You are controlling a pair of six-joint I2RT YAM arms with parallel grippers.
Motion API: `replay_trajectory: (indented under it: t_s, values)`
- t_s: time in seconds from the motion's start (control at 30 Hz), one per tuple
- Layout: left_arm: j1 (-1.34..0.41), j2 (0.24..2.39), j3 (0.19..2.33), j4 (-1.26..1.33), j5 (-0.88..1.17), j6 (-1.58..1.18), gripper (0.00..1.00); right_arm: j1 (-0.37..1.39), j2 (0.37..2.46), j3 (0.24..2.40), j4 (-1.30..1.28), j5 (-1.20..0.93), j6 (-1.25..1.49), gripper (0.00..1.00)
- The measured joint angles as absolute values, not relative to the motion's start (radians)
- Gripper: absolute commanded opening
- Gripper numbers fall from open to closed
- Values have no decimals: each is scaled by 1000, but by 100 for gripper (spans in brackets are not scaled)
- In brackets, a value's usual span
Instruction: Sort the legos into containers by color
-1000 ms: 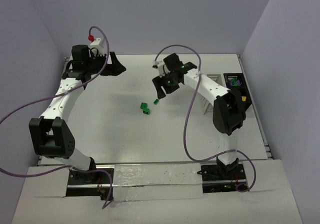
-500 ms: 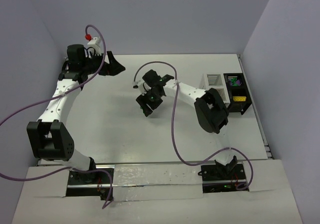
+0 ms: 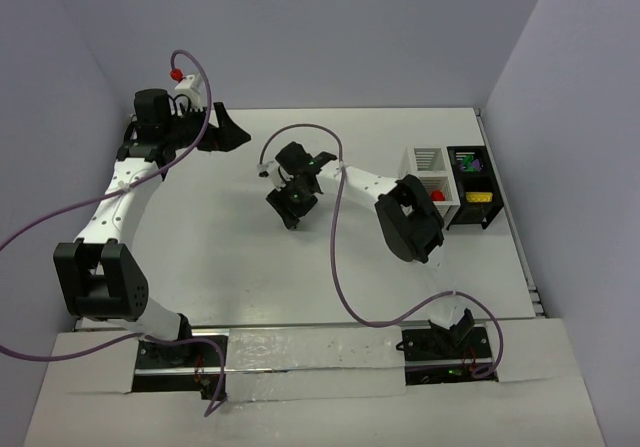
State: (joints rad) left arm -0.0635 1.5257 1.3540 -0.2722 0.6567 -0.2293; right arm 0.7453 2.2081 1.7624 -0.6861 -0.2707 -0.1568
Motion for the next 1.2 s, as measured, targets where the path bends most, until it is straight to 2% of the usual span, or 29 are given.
replay_trajectory:
  t_s: [0.1,0.33,0.47,0.6,0.67,0.77,0.93,1.07,1.2]
  values:
    - [-64,1526,1354,-272,657,-230,99,748,2213,1764,-684,-263,-159,47]
    - [-64,1526,1354,-272,657,-232,99,756,2210,1761,-681,-251,-169,14]
    - [-64,1526,1354,-272,657,-232,99,759,2144,1696,-684,-254,-169,11]
    - [-64,1526,1354,-272,656,-232,99,742,1969,1614,-730,-269,-169,1]
    - [-64,1526,1354,-272,655,-230,99,709,1874,1613,-748,-291,-171,0]
    - [-66,1526,1354,-273,645,-223,99,563,1748,1644,-780,-318,-175,0]
    - [-98,1526,1354,-274,610,-203,99,162,1638,1703,-805,-284,-201,0]
    - [-129,1527,1354,-275,598,-196,99,-132,1658,1747,-851,-228,-237,0]
    - [-138,1539,1357,-276,596,-197,99,-260,1738,1830,-898,-177,-273,0]
